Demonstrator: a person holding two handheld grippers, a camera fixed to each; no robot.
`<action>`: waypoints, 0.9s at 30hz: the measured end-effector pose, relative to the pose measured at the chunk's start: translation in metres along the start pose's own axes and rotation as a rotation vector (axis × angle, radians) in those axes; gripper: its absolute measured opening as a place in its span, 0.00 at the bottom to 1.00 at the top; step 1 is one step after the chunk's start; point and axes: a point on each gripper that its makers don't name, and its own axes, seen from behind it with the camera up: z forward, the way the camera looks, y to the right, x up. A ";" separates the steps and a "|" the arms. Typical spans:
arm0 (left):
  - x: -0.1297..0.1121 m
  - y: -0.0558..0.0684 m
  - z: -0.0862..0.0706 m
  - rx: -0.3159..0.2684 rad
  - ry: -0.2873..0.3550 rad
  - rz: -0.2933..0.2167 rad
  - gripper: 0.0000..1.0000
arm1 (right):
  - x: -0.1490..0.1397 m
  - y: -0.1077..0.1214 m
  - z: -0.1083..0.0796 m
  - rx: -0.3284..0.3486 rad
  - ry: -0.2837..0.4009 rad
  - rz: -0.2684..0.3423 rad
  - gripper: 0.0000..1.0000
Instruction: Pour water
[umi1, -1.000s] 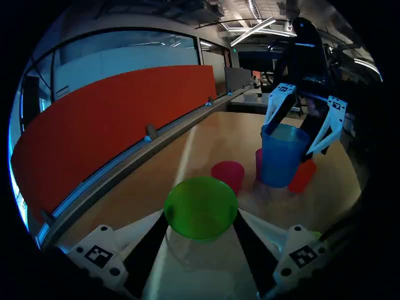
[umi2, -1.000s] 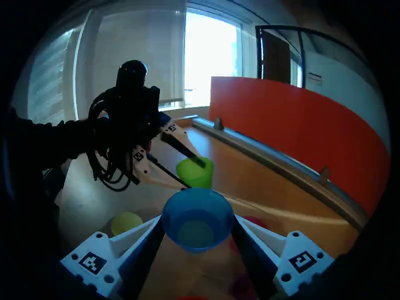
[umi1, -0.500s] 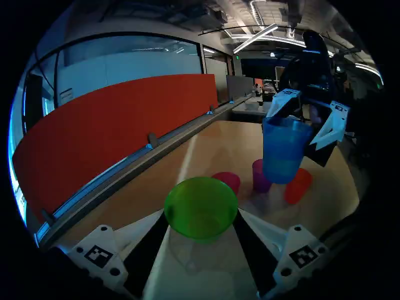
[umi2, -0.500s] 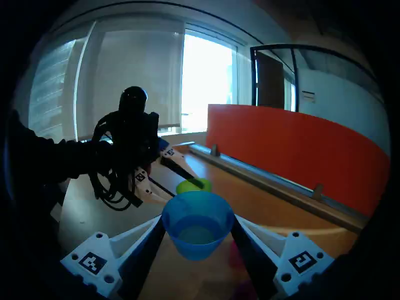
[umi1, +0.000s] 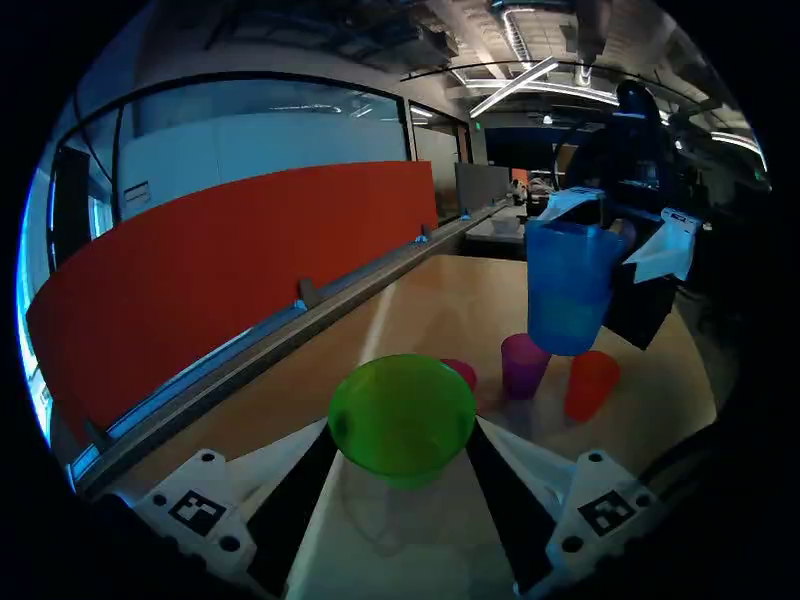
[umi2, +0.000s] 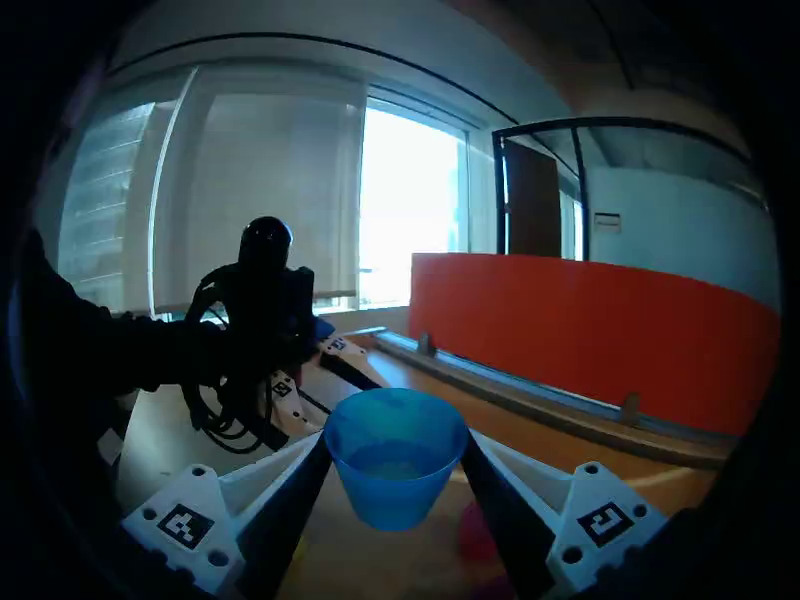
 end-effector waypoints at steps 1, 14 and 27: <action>0.000 0.000 0.000 0.000 0.001 -0.001 0.86 | 0.002 0.000 0.000 0.000 0.005 0.003 0.90; 0.007 0.001 -0.002 0.001 0.017 -0.007 0.86 | 0.023 -0.004 -0.002 -0.002 0.077 -0.004 0.91; 0.011 0.003 -0.003 -0.003 0.029 -0.016 0.86 | 0.039 -0.006 -0.004 0.005 0.128 -0.024 0.90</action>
